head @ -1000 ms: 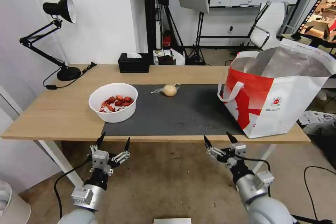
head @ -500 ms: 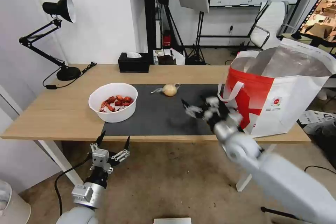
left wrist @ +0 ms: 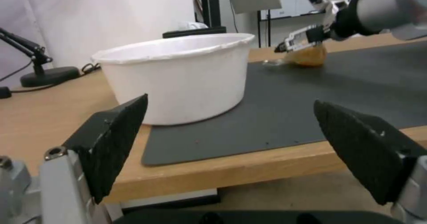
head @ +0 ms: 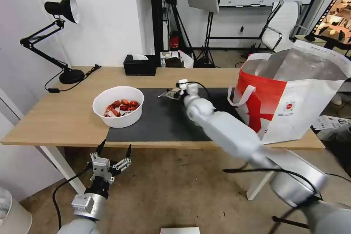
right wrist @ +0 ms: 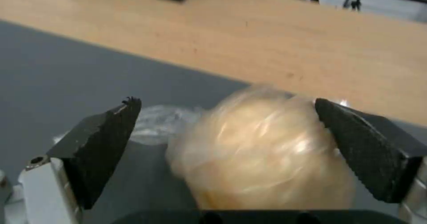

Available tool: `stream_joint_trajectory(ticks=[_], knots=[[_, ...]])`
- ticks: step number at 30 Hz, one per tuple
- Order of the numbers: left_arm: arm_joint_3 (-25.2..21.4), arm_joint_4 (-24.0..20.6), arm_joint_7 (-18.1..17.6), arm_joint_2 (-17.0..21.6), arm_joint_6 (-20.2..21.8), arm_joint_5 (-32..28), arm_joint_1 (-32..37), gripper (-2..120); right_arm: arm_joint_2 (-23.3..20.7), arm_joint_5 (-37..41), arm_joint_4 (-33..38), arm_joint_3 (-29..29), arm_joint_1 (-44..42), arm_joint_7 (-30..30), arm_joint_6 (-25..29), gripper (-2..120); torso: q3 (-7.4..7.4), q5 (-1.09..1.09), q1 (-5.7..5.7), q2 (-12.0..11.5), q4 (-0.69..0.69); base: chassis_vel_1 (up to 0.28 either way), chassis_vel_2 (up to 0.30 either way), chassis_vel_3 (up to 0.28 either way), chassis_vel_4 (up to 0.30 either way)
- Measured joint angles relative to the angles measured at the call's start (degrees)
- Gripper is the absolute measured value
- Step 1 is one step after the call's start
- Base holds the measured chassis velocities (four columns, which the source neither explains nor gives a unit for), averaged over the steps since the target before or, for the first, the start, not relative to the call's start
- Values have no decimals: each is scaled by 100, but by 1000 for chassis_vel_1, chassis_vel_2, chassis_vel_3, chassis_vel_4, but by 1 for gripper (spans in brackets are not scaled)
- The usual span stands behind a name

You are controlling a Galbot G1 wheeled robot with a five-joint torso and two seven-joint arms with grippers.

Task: Pick up the trash from the table and place it into the takeout bag.

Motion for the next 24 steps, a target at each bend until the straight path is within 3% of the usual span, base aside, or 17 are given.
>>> stream_joint_trajectory(ticks=[7, 11, 14, 18, 20, 21, 24], knots=[[-33, 41, 0, 11, -66, -23, 28, 100, 241, -332, -332, 193, -84, 155, -258, 100, 0, 2, 0, 0, -3, 0, 0, 0, 0], [0, 58, -1, 15, -70, -25, 1, 100, 259, -344, -336, 259, -128, 153, -239, 94, -1, 2, -1, 1, -2, 0, 0, 0, 0], [21, 59, -1, 15, -70, -25, -9, 100, 225, -332, -264, 282, -151, 173, -228, 80, -1, 2, -1, 1, -1, 0, 0, 0, 0], [22, 59, -2, 15, -73, -25, -5, 100, 173, -308, -197, 279, -158, 199, -236, 75, 0, 2, -1, 1, -2, 0, 0, 0, 0], [21, 57, -2, 15, -89, -25, 8, 100, 72, -233, -57, 272, -178, 266, -240, 60, 0, 2, -1, 1, -3, 0, 0, 0, 0], [21, 57, -2, 15, -89, -25, 8, 100, 72, -233, -57, 272, -178, 266, -240, 60, 0, 2, -1, 1, -3, 0, 0, 0, 0], [18, 43, -4, 6, -114, -23, 32, 100, -226, 5, 550, 289, -295, 385, -204, 45, 0, 2, 0, 0, -1, 0, 0, 0, 0]])
